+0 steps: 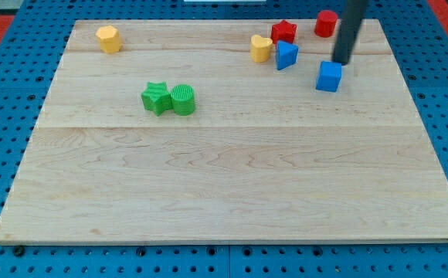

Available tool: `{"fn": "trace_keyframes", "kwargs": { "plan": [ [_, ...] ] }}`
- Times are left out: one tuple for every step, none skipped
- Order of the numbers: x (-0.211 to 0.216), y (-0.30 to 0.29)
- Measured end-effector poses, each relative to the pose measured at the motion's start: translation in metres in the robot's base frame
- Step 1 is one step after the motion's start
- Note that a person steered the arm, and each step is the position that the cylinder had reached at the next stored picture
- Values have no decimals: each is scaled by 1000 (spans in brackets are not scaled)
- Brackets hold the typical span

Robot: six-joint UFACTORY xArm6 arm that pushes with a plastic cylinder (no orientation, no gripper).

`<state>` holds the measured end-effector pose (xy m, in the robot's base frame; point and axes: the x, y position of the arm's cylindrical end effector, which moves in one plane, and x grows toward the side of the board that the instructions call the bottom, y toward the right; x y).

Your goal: Push the red star next left to the triangle

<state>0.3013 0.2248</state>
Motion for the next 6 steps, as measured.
{"fn": "trace_keyframes", "kwargs": {
  "plan": [
    [-31, -24],
    [-84, -25],
    [-94, -85],
    [-72, -149],
    [-36, -174],
    [-41, -91]
  ]
}}
